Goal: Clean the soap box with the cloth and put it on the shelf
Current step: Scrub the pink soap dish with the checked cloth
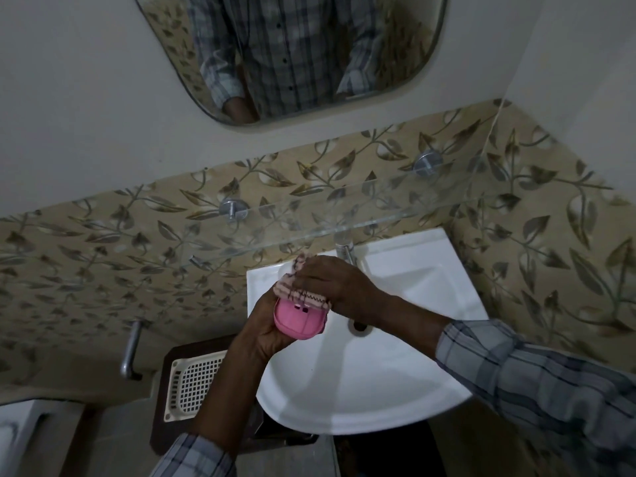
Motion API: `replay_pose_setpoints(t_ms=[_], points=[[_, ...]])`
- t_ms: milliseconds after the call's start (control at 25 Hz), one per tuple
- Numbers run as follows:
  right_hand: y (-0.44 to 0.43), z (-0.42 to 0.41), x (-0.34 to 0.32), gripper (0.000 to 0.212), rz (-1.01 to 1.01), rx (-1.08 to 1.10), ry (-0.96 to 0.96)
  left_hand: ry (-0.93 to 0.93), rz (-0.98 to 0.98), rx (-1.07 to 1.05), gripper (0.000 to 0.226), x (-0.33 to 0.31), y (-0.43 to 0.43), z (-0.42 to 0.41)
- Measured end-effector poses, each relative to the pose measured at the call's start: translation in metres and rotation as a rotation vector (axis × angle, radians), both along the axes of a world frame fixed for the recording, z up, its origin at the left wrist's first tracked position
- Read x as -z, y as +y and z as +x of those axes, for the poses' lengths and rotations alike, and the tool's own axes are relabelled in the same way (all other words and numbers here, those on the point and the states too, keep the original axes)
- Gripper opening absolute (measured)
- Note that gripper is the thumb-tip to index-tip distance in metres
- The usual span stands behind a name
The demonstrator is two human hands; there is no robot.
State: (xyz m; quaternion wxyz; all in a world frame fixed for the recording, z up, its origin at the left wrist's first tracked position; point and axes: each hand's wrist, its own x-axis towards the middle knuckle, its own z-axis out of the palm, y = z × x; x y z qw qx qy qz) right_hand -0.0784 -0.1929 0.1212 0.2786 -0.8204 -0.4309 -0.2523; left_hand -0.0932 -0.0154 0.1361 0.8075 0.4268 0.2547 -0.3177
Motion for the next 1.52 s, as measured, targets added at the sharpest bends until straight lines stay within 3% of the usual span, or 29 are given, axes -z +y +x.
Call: replay_pose_setpoints(t_ms=[80, 160, 240, 320, 440, 520, 600, 680, 720, 800, 840, 920, 960, 1040, 1160, 1240, 1320, 1440, 1520], points=[[0.011, -0.005, 0.001, 0.031, -0.059, 0.349, 0.142, -0.06, -0.033, -0.091, 0.042, 0.0, -0.005, 0.004], [0.027, -0.012, -0.002, 0.024, -0.064, 0.594, 0.543, -0.13, 0.061, -0.114, 0.053, 0.003, -0.013, 0.007], [0.035, -0.007, -0.008, 0.024, -0.047, 0.684, 0.96, -0.224, 0.217, -0.126, 0.06, 0.01, -0.022, 0.002], [0.039, -0.002, -0.012, 0.026, -0.006, 0.628, 1.208, -0.32, 0.356, -0.173, 0.067, 0.023, -0.028, -0.002], [0.036, -0.002, -0.017, 0.019, 0.315, 0.5, 1.644, -0.536, 0.476, -0.097, 0.082, 0.041, -0.023, -0.003], [0.025, 0.002, -0.024, 0.023, 0.522, 0.352, 1.998, -0.778, 0.589, -0.043, 0.055, 0.053, -0.022, -0.004], [0.013, 0.012, -0.032, 0.036, 0.766, 0.132, 2.212, -0.914, 0.636, -0.059, 0.037, 0.061, -0.019, -0.005], [0.001, 0.022, -0.039, 0.038, 0.947, 0.049, 2.217, -0.863, 0.501, -0.092, 0.042, 0.064, -0.015, -0.005], [-0.003, 0.024, -0.042, 0.032, 0.935, 0.105, 2.107, -0.753, 0.4, -0.12, 0.051, 0.061, -0.013, -0.005], [-0.007, 0.022, -0.035, 0.015, 0.764, 0.361, 1.592, -0.433, 0.236, -0.201, 0.061, 0.058, -0.007, -0.002], [-0.006, 0.016, -0.028, 0.018, 0.634, 0.407, 1.264, -0.294, 0.159, -0.198, 0.063, 0.055, -0.005, 0.001], [0.001, -0.008, -0.003, 0.034, 0.367, 0.219, 0.723, -0.132, -0.012, -0.113, 0.066, 0.049, 0.0, 0.006], [0.003, -0.023, 0.012, 0.042, 0.25, 0.083, 0.564, -0.077, -0.086, -0.06, 0.067, 0.044, 0.004, 0.01], [-0.001, -0.041, 0.036, 0.054, 0.049, -0.132, 0.312, 0.043, -0.178, 0.054, 0.069, 0.036, 0.007, 0.011], [-0.014, -0.025, 0.038, 0.04, -0.08, -0.199, 0.031, 0.105, -0.282, 0.094, 0.054, 0.032, 0.0, 0.002], [-0.009, -0.011, 0.027, 0.034, -0.052, 0.001, 0.008, 0.027, -0.222, 0.021, 0.044, 0.034, -0.007, 0.0], [0.001, -0.006, 0.013, 0.034, -0.076, 0.258, 0.184, -0.079, -0.072, -0.062, 0.048, 0.036, -0.009, 0.002], [0.01, -0.006, -0.001, 0.016, -0.095, 0.563, 0.782, -0.161, 0.031, -0.102, 0.055, 0.035, -0.003, 0.008], [0.011, 0.003, -0.011, 0.015, 0.194, 0.705, 1.134, -0.188, 0.084, -0.047, 0.054, 0.03, -0.003, 0.007]])
